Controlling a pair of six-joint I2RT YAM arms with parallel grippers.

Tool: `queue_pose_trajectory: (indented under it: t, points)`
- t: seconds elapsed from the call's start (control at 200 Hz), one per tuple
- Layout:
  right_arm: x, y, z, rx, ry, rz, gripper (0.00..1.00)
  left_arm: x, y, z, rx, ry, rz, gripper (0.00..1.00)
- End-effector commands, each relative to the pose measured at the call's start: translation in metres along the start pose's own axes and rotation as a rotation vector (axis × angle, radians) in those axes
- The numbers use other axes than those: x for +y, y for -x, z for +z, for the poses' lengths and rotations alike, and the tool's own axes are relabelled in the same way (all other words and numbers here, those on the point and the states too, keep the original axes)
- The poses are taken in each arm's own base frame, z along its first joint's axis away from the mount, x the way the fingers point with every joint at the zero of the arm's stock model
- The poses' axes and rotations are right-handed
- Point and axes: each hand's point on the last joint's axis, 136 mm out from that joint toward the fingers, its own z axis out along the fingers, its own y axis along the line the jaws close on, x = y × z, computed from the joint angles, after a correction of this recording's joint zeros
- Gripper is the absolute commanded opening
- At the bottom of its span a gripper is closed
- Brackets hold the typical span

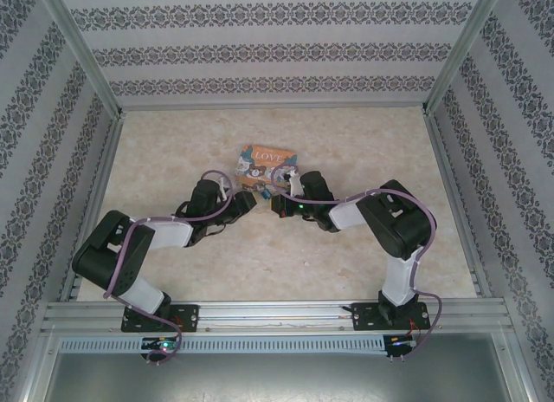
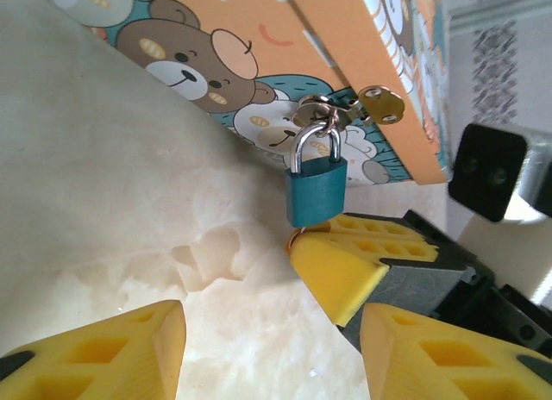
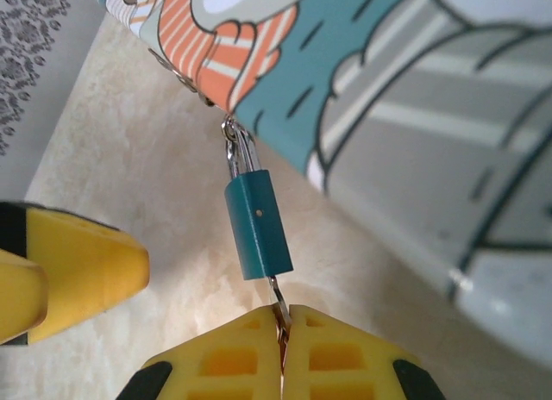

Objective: Unlock the padlock with the key

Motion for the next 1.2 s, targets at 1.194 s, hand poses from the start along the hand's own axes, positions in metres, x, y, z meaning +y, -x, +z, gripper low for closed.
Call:
queue_pose_trajectory:
  t: [1.194]
  points:
    - [0.043,0.018,-0.002,-0.021,0.146,0.102,0.0,-0.014,0.018,0.038,-0.047,-0.313,-0.279,0.41]
